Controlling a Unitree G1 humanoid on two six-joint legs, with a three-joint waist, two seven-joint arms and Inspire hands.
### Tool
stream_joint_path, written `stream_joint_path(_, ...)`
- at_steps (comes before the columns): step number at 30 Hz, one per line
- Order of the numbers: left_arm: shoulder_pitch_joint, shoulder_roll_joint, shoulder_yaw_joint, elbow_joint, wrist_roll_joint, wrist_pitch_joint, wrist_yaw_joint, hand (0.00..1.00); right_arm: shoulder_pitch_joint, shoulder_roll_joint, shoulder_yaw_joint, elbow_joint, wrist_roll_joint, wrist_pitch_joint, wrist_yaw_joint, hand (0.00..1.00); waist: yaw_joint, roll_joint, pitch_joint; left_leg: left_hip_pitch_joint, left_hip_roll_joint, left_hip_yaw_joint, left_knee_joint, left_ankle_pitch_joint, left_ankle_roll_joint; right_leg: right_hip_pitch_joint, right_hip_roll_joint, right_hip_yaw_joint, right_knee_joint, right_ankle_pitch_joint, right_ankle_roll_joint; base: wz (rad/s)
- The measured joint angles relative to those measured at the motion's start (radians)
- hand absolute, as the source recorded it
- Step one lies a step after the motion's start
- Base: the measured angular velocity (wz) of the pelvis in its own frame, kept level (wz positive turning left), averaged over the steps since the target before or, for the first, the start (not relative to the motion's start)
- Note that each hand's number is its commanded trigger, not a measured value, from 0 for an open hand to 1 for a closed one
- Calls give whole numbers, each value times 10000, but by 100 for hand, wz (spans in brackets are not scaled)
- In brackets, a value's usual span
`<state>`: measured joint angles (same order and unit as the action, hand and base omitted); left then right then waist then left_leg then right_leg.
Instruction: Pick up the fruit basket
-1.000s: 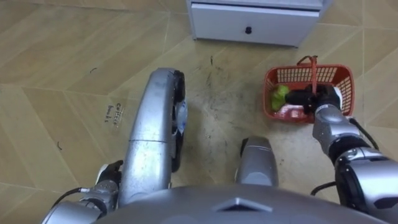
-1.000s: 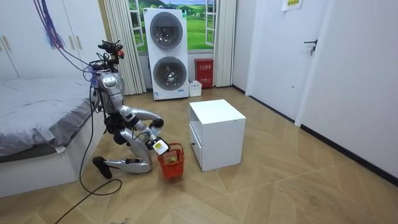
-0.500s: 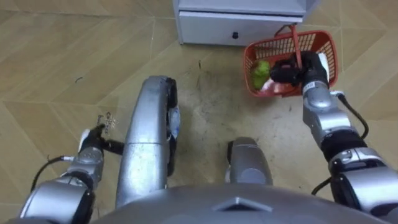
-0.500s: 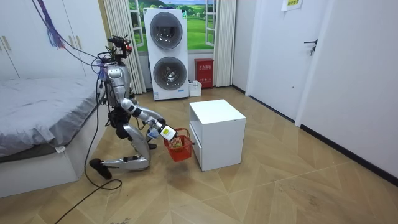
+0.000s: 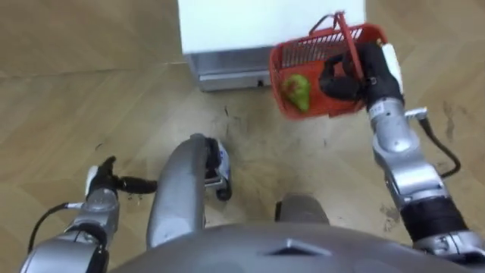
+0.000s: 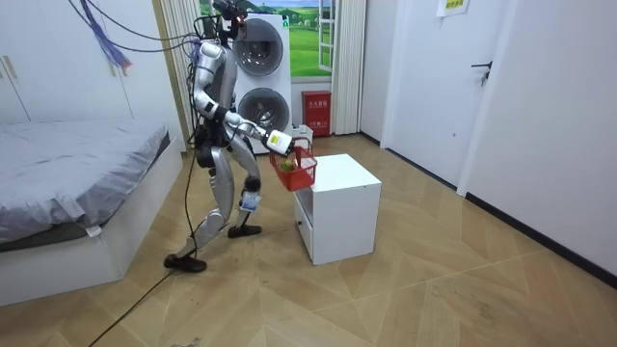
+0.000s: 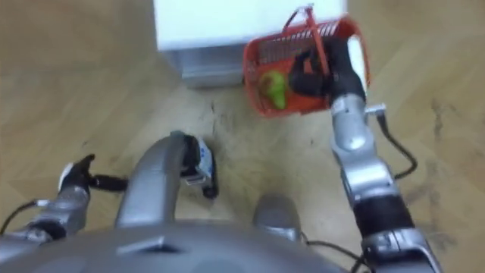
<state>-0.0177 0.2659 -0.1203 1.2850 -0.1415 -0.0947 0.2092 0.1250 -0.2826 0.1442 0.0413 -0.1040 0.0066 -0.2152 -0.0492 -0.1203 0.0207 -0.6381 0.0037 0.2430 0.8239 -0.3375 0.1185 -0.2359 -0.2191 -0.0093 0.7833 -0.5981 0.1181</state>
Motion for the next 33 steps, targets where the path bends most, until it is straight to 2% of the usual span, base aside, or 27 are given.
stream_joint_path(1, 49, -16, -7, -18, -16, -2, -2, 0, 65, 10, -126, -265, -18, -32, -2, 100, -37, 0, -1, 182, 15, -3, -172, 95, -54, 115, 57, -123, -208, 73, -37, -19)
stream_joint_path(3, 276, -31, 6, -126, -30, -136, -18, 0, 102, 26, -399, -1101, -53, -231, 22, 100, -25, -57, -31, 582, 98, -26, -772, 426, -348, 587, 231, -263, -1127, 126, -86, -7)
stream_joint_path(5, 488, -34, 31, -222, -1, -149, -22, 0, 133, 37, -494, -1369, -89, -411, 95, 100, 2, -52, -33, 797, 207, -44, -1137, 788, -500, 812, 427, -288, -1634, 228, -287, 0)
stream_joint_path(6, 669, -34, 105, -322, 51, -151, -21, 0, 229, 53, -491, -1467, -137, -423, 153, 100, 25, -43, -37, 976, 293, -68, -1481, 1058, -611, 945, 556, -373, -1891, 394, -490, 0)
stream_joint_path(10, 1270, -28, 46, -520, 52, -140, -34, 0, 898, 55, -510, -2020, -204, -413, 463, 100, 2, 122, -113, 1364, 566, -219, -2558, 1906, -937, 1228, 1013, -851, -2575, 979, -982, 10)
stream_joint_path(13, 1485, -92, -1, -519, 56, -133, -138, 0, 1030, 51, -551, -2180, -201, -415, 562, 100, 24, 135, -116, 1822, 677, -256, -3373, 2501, -1105, 1393, 1123, -1046, -2694, 1177, -1213, 8)
stream_joint_path(16, 1724, -105, 9, -500, 146, -124, -465, 0, 1041, 36, -623, -2221, -246, -415, 780, 100, 44, 230, -147, 2265, 791, -250, -3852, 2871, -1292, 1644, 1339, -1054, -2836, 1327, -1456, -9)
stream_joint_path(19, 1838, -144, 25, -512, 482, -39, -699, 0, 1049, 34, -844, -2514, -253, -418, 1042, 100, 39, 308, -155, 2608, 903, -226, -4184, 3118, -1436, 1798, 1478, -987, -2863, 1397, -1589, -8)
stream_joint_path(23, 1855, -155, 36, -515, 889, 62, -923, 0, 1271, 55, -1080, -2937, -195, -528, 1335, 100, 100, 392, -177, 2731, 981, -173, -4264, 3173, -1500, 1838, 1529, -855, -2869, 1397, -1653, -9)
stream_joint_path(27, 1872, -160, 29, -553, 957, 87, -944, 0, 1268, 48, -880, -3041, -216, -544, 1622, 100, 291, 423, -172, 2773, 1033, 39, -4105, 2956, -1482, 1898, 1476, -644, -2971, 1388, -1632, -13)
stream_joint_path(29, 1803, -155, 93, -574, 949, 89, -941, 0, 1244, 79, -836, -3059, -189, -546, 1741, 100, 334, 364, -131, 2859, 1001, 83, -4102, 2878, -1458, 2024, 1392, -647, -3070, 1370, -1592, 0)
stream_joint_path(30, 1786, -155, 103, -587, 940, 94, -944, 0, 1202, 80, -830, -3058, -156, -546, 1746, 100, 362, 348, -115, 2927, 889, 99, -4076, 2789, -1443, 2179, 1336, -667, -3204, 1363, -1560, 0)
stream_joint_path(32, 1754, -156, 107, -717, 933, 106, -991, 0, 1175, 84, -825, -3059, -101, -571, 1739, 100, 525, 335, -107, 3007, 870, 174, -3910, 2552, -1409, 2416, 1235, -624, -3404, 1338, -1476, -3)
stream_joint_path(33, 1711, -156, 159, -815, 908, 108, -1059, 0, 1136, 96, -824, -3055, -97, -588, 1723, 100, 629, 358, -86, 2968, 829, 224, -3649, 2307, -1374, 2574, 1186, -589, -3511, 1305, -1413, -6)
